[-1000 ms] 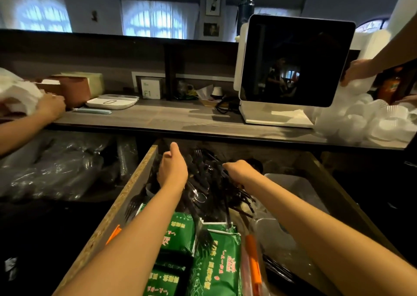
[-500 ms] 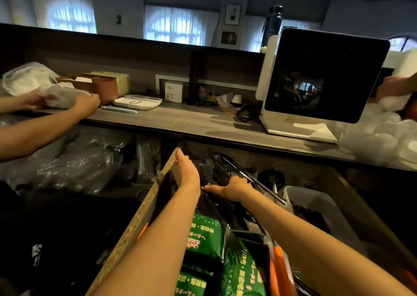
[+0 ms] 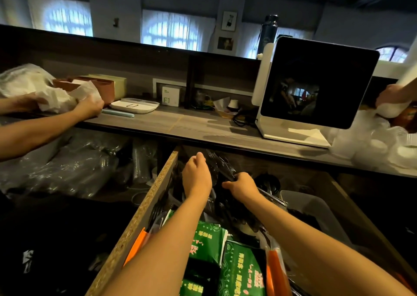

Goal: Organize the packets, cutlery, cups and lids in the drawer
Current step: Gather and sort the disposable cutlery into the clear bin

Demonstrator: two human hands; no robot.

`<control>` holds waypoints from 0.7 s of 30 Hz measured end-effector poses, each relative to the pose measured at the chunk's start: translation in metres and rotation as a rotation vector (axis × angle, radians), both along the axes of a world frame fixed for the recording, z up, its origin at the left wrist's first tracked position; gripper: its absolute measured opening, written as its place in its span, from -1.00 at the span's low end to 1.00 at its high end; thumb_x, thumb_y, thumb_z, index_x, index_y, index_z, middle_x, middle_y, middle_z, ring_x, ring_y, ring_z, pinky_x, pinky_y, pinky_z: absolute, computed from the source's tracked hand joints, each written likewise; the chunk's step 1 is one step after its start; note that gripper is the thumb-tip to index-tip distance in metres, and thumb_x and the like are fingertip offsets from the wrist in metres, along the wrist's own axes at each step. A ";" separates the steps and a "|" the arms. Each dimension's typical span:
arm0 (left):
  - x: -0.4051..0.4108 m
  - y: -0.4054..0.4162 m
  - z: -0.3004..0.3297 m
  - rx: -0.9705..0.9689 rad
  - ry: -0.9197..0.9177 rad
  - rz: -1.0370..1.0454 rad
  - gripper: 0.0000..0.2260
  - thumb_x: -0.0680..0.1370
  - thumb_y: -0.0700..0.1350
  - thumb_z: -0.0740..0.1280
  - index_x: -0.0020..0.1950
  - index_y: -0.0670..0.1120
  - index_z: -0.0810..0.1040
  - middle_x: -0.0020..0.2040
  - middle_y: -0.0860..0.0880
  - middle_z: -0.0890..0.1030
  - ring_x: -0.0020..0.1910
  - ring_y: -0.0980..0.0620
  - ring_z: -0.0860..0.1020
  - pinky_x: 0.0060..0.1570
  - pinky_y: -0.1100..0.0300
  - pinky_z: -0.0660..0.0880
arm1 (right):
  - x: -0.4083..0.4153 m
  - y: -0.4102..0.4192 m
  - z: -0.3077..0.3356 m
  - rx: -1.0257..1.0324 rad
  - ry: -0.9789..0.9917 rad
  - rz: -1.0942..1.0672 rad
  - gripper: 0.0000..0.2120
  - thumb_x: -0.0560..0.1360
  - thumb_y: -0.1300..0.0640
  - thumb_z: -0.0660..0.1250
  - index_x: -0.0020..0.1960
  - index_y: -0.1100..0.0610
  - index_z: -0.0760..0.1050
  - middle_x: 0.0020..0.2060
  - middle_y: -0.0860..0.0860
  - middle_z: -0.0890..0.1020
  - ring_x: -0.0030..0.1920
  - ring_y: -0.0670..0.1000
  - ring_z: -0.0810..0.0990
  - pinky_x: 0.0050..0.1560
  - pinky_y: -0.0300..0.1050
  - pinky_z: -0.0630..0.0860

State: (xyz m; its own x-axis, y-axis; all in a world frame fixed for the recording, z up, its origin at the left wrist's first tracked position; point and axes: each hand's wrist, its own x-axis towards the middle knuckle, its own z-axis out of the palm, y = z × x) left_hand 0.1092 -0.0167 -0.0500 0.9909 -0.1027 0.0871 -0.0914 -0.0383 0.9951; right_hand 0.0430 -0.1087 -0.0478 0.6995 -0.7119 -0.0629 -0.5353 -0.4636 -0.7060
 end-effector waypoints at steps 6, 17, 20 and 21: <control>0.002 -0.002 -0.003 -0.015 0.026 -0.046 -0.65 0.69 0.04 0.06 0.09 -0.10 0.58 0.08 -0.13 0.64 0.04 -0.12 0.59 0.06 -0.01 0.52 | -0.001 -0.006 0.007 -0.057 -0.001 0.037 -0.78 0.50 0.14 0.42 0.10 0.20 0.57 -0.05 0.13 0.66 -0.03 0.10 0.65 0.05 0.04 0.60; -0.008 -0.002 0.001 0.033 0.133 -0.150 -0.57 0.69 0.01 0.08 -0.16 -0.21 0.57 -0.29 -0.13 0.61 -0.38 -0.04 0.55 -0.27 0.09 0.56 | -0.019 -0.025 0.037 0.323 -0.072 0.047 -0.86 0.51 0.18 0.42 0.00 0.24 0.57 -0.18 0.10 0.63 -0.20 0.02 0.60 -0.21 -0.14 0.52; -0.011 -0.002 0.001 0.071 0.118 -0.176 -0.51 0.69 0.06 0.07 -0.12 -0.23 0.62 -0.28 -0.09 0.65 -0.30 -0.06 0.63 -0.12 0.03 0.64 | -0.029 -0.033 0.044 0.417 -0.092 0.042 -0.80 0.51 0.20 0.40 0.08 0.30 0.57 -0.17 0.15 0.66 -0.21 0.07 0.64 -0.22 -0.10 0.55; -0.012 -0.002 0.001 0.087 0.112 -0.182 -0.50 0.68 0.09 0.06 -0.14 -0.21 0.63 -0.26 -0.10 0.67 -0.25 -0.09 0.66 -0.05 -0.03 0.64 | -0.034 -0.036 0.047 0.444 -0.095 0.049 -0.82 0.52 0.20 0.39 0.06 0.30 0.56 -0.22 0.14 0.66 -0.26 0.06 0.64 -0.26 -0.10 0.55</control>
State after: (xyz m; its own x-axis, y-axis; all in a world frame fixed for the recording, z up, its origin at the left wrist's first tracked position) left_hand 0.0973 -0.0191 -0.0492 0.9584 -0.2829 -0.0390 0.0059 -0.1170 0.9931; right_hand 0.0092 -0.1448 -0.0006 0.7494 -0.5960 -0.2885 -0.4432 -0.1278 -0.8873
